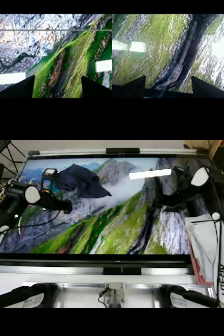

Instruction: Fold the shirts.

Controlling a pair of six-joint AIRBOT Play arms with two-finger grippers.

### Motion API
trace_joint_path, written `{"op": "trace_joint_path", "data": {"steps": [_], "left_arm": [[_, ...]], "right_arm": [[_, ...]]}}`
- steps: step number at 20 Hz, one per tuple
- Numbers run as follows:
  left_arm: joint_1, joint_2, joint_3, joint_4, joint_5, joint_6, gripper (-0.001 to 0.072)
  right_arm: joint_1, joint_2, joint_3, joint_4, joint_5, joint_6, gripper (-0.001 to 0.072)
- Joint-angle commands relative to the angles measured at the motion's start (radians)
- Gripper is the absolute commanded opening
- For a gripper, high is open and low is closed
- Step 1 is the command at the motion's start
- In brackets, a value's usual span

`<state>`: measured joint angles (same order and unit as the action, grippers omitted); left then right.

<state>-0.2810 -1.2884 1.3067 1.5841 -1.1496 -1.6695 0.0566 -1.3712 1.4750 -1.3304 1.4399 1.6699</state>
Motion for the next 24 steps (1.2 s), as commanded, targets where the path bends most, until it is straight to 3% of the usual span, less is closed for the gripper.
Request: {"op": "trace_joint_path", "data": {"steps": [1, 4, 6, 8, 13, 18, 22, 23, 24], "left_arm": [[0.0, -0.03, 0.0, -0.041, 0.072, -0.049, 0.0706], [0.027, -0.125, 0.045, -0.04, 0.22, -0.105, 0.0699], [0.085, -0.262, 0.174, -0.05, 0.221, -0.152, 0.0699], [0.161, -0.429, 0.346, -0.164, 0.219, -0.177, 0.0699], [0.224, -0.76, 0.652, -0.272, 0.156, -0.158, 0.0699], [0.185, -0.876, 0.722, -0.389, 0.261, -0.124, 0.0699], [0.171, -0.911, 0.722, -0.416, 0.317, -0.177, 0.0696], [0.17, -0.913, 0.722, -0.432, 0.339, -0.176, 0.0626], [0.169, -0.913, 0.722, -0.452, 0.362, -0.176, 0.0433]], "right_arm": [[0.0, 0.0, 0.001, -0.011, -0.011, -0.048, 0.0671], [0.001, 0.0, 0.001, -0.01, -0.034, -0.071, 0.0671], [0.001, 0.0, 0.001, -0.003, -0.055, -0.071, 0.0671], [0.001, 0.0, 0.001, 0.002, -0.069, -0.071, 0.0671], [0.001, 0.0, 0.001, 0.029, -0.071, -0.079, 0.0671], [0.001, 0.0, 0.001, 0.028, -0.094, -0.084, 0.0671], [0.001, 0.0, 0.001, 0.028, -0.097, -0.111, 0.0671], [0.001, 0.0, 0.001, 0.028, -0.097, -0.111, 0.0671], [0.001, 0.0, 0.001, 0.028, -0.096, -0.111, 0.0671]]}}
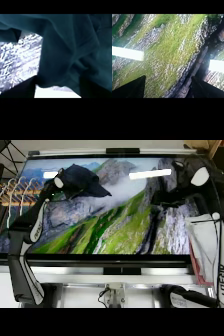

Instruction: Fold the shirts.

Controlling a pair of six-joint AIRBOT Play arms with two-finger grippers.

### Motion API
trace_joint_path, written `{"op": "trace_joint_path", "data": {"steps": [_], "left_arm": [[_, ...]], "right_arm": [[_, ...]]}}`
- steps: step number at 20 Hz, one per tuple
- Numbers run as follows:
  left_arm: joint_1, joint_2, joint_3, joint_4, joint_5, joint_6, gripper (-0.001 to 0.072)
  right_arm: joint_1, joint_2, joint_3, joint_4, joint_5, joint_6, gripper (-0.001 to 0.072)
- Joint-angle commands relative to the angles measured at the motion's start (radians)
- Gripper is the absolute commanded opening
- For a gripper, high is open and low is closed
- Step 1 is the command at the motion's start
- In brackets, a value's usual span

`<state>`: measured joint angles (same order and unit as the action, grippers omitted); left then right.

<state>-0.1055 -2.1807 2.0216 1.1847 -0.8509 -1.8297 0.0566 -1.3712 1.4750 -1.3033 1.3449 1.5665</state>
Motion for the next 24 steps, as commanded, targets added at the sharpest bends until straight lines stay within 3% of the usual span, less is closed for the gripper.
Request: {"op": "trace_joint_path", "data": {"steps": [1, 2, 3, 6, 9, 11, 15, 19, 21, 24], "left_arm": [[-0.007, -0.02, 0.007, -0.076, 0.093, -0.016, 0.0226], [-0.007, -0.018, 0.007, -0.107, 0.11, -0.015, 0.0067], [-0.007, -0.009, 0.007, -0.143, 0.116, -0.005, 0.0033], [-0.014, 0.091, 0.007, -0.202, 0.099, 0.187, 0.0031], [-0.034, 0.325, 0.007, -0.201, 0.032, 0.417, 0.003], [-0.045, 0.525, 0.007, -0.198, -0.024, 0.508, 0.0031], [-0.093, 0.864, -0.029, -0.197, -0.124, 0.447, 0.0031], [-0.274, 0.995, -0.231, -0.142, -0.229, 0.308, 0.0031], [-0.422, 0.986, -0.39, -0.138, -0.167, 0.232, 0.0031], [-0.682, 0.923, -0.637, -0.139, 0.139, 0.116, 0.0031]], "right_arm": [[0.001, 0.0, 0.001, 0.001, -0.001, -0.008, 0.0671], [0.001, 0.0, 0.001, 0.001, 0.0, -0.008, 0.0671], [0.001, 0.0, 0.001, 0.0, 0.001, -0.008, 0.0671], [0.001, 0.0, 0.001, -0.006, -0.028, -0.039, 0.0671], [0.001, 0.029, 0.001, -0.016, -0.011, -0.04, 0.0671], [0.001, 0.098, 0.001, -0.064, -0.026, -0.04, 0.0671], [0.0, 0.319, 0.001, -0.149, -0.013, -0.037, 0.0671], [0.0, 0.529, 0.001, -0.157, 0.055, -0.018, 0.0671], [0.0, 0.598, 0.001, -0.157, 0.127, 0.01, 0.0671], [0.001, 0.638, 0.001, -0.158, 0.263, 0.027, 0.0671]]}}
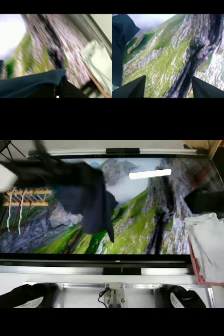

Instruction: Fold the shirts.

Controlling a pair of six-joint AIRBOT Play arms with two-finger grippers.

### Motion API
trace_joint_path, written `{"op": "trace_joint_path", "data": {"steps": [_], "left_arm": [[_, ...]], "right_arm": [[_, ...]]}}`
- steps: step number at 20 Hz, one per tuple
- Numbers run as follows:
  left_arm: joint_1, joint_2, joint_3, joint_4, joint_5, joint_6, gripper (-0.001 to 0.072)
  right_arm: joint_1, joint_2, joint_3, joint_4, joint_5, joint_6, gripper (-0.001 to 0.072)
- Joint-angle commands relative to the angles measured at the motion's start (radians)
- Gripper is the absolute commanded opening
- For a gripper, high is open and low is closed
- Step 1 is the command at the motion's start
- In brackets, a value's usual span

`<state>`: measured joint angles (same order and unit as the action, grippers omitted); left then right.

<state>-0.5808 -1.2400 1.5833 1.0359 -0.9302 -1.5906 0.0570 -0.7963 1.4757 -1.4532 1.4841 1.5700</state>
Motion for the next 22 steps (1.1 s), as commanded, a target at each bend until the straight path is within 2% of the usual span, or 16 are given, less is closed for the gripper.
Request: {"op": "trace_joint_path", "data": {"steps": [1, 2, 4, 5, 6, 7, 10, 12, 14, 16, 18, 22], "left_arm": [[-0.281, -0.056, -0.245, 0.006, 0.316, -0.154, 0.0032], [-0.344, -0.104, -0.267, -0.003, 0.389, -0.175, 0.0032], [-0.39, -0.19, -0.255, -0.028, 0.407, -0.177, 0.0042], [-0.377, -0.21, -0.241, -0.026, 0.372, -0.175, 0.024], [-0.338, -0.213, -0.225, -0.023, 0.311, -0.165, 0.0634], [-0.271, -0.206, -0.198, -0.019, 0.2, -0.137, 0.0712], [0.011, -0.179, -0.096, 0.093, -0.159, -0.075, 0.0711], [0.22, -0.164, -0.082, 0.186, -0.306, -0.076, 0.0707], [0.404, -0.165, -0.123, 0.27, -0.383, -0.076, 0.0706], [0.56, -0.166, -0.228, 0.276, -0.376, -0.092, 0.0705], [0.664, -0.167, -0.365, 0.229, -0.313, -0.113, 0.0695], [0.682, -0.177, -0.593, 0.043, -0.054, -0.085, 0.0695]], "right_arm": [[0.0, 0.063, 0.0, -0.014, 0.156, 0.024, 0.0671], [0.0, 0.063, -0.011, -0.015, 0.161, 0.029, 0.0671], [0.0, 0.062, -0.051, -0.014, 0.143, 0.048, 0.0671], [0.0, 0.063, -0.082, -0.014, 0.132, 0.052, 0.0672], [0.001, 0.062, -0.119, -0.013, 0.124, 0.053, 0.0672], [0.001, 0.062, -0.169, -0.006, 0.113, 0.053, 0.0672], [0.001, 0.061, -0.353, 0.031, 0.034, 0.053, 0.0674], [0.001, 0.039, -0.472, 0.067, -0.03, 0.055, 0.0674], [0.001, -0.014, -0.559, 0.135, -0.069, 0.068, 0.0674], [0.001, -0.073, -0.613, 0.19, -0.118, 0.068, 0.0674], [0.001, -0.133, -0.628, 0.229, -0.143, 0.069, 0.0674], [0.001, -0.22, -0.628, 0.278, -0.169, 0.049, 0.0676]]}}
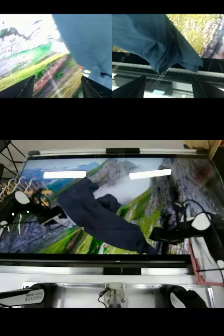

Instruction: Fold the shirts.

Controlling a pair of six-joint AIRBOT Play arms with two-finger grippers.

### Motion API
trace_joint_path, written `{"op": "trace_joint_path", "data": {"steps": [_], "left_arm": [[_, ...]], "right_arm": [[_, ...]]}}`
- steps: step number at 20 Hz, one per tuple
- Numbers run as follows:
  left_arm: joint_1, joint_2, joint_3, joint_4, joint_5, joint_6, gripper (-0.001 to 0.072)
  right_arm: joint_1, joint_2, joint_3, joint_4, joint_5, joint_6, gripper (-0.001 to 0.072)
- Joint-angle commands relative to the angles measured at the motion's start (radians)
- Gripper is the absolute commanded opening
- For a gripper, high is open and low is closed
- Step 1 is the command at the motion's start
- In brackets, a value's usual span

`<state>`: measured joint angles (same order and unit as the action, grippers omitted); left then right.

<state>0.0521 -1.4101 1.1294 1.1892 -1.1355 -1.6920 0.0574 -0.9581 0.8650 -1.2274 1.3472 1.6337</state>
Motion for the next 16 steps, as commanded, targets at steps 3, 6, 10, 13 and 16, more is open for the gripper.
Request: {"op": "trace_joint_path", "data": {"steps": [3, 6, 10, 13, 16], "left_arm": [[-0.016, -0.056, -0.174, -0.209, 0.301, 0.022, 0.0664], [-0.082, -0.108, -0.171, -0.29, 0.424, 0.022, 0.0592], [-0.122, -0.131, -0.168, -0.356, 0.508, 0.018, 0.0576], [-0.123, -0.151, -0.166, -0.361, 0.511, 0.011, 0.0362], [-0.123, -0.15, -0.16, -0.36, 0.515, 0.018, 0.0058]], "right_arm": [[0.001, -0.097, -0.018, 0.049, -0.032, -0.016, 0.0681], [0.002, -0.104, -0.037, 0.08, -0.03, -0.015, 0.0683], [0.112, -0.104, -0.127, 0.045, -0.066, -0.013, 0.0701], [0.195, -0.105, -0.179, 0.04, -0.196, 0.036, 0.0701], [0.204, -0.136, -0.184, 0.066, -0.306, 0.065, 0.0699]]}}
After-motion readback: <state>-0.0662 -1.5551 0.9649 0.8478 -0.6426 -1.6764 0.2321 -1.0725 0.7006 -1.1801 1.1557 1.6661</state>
